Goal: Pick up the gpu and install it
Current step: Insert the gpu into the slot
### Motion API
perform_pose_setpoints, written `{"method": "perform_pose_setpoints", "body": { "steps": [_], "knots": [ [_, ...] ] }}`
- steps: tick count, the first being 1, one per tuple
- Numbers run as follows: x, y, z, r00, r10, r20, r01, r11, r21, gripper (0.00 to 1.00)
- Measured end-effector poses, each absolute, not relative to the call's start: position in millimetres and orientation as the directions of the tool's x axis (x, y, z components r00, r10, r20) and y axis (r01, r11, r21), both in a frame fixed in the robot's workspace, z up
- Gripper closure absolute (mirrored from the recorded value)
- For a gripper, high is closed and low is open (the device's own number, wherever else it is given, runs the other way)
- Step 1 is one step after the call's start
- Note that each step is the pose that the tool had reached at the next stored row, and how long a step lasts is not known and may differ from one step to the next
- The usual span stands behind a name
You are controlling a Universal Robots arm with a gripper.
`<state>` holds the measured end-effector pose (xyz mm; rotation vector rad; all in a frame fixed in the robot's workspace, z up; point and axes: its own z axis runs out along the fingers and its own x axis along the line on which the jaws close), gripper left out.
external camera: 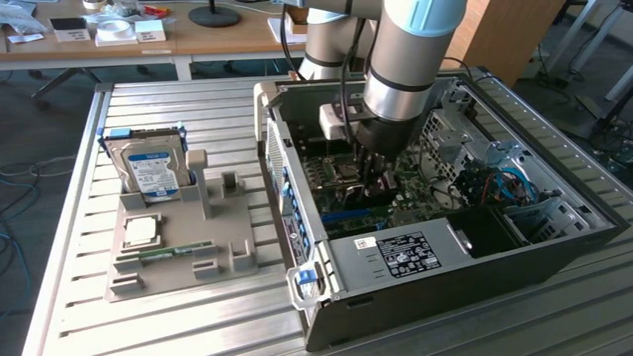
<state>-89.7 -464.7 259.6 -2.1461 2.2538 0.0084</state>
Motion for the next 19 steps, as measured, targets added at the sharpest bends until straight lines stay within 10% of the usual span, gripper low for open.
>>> {"method": "perform_pose_setpoints", "body": {
  "steps": [19],
  "knots": [
    [-93.6,-464.7,258.6,-0.049,-0.999,-0.025,-0.999,0.049,-0.017,0.73]
  ]
}}
